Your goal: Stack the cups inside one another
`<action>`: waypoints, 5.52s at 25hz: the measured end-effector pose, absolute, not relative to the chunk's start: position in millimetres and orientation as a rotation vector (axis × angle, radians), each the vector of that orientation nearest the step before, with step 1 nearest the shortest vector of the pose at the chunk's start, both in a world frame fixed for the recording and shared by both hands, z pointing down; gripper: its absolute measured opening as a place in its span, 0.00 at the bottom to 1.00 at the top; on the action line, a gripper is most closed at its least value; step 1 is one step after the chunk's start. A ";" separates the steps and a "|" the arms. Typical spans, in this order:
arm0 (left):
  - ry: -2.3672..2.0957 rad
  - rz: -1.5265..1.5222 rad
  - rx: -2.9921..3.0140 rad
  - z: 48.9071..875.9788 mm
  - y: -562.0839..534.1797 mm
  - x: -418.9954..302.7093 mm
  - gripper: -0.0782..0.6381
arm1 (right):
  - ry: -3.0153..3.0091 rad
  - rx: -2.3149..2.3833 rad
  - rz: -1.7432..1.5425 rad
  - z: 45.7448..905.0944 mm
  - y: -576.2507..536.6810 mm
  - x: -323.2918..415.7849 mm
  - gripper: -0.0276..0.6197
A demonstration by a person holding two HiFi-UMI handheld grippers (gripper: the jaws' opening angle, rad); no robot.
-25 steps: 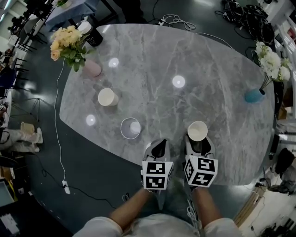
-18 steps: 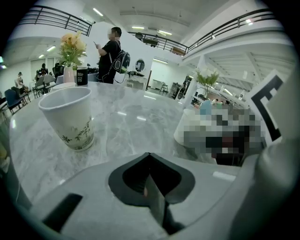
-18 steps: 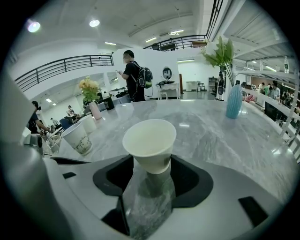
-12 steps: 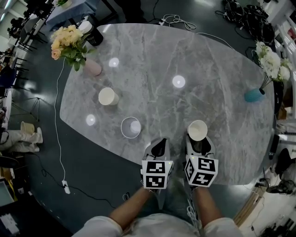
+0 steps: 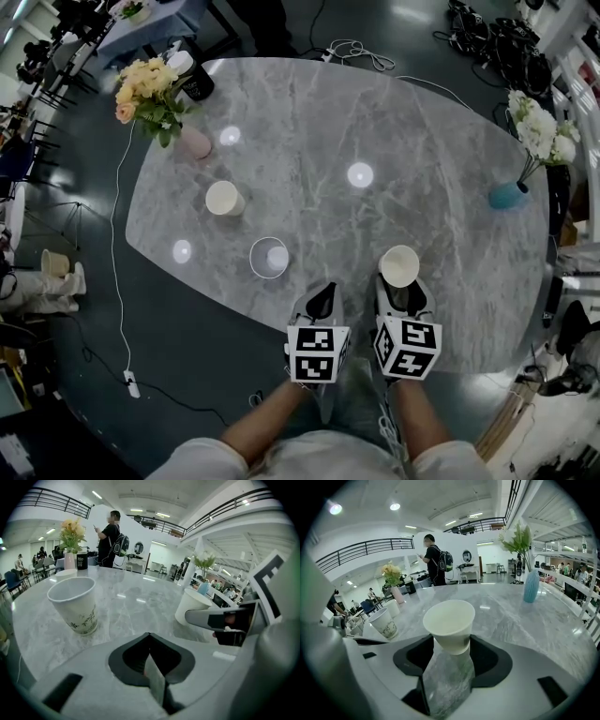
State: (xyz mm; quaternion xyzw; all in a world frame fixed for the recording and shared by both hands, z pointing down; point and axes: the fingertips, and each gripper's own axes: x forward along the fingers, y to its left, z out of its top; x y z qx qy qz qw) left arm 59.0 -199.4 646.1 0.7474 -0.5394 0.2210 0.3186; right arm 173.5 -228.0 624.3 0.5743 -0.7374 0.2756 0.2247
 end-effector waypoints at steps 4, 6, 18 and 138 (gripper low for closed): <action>-1.419 0.586 1.972 638.5 -193.4 54.2 0.10 | -2.048 1.575 0.746 614.2 -225.7 166.8 0.39; -1.431 0.576 1.973 633.7 -192.8 49.5 0.10 | -2.058 1.572 0.735 608.1 -225.6 162.0 0.39; -1.544 0.477 1.936 601.1 -186.0 7.9 0.10 | -2.150 1.521 0.670 570.8 -226.8 121.4 0.39; -1.937 0.230 1.814 503.3 -172.2 -146.4 0.10 | -2.395 1.398 0.443 481.2 -236.8 38.7 0.05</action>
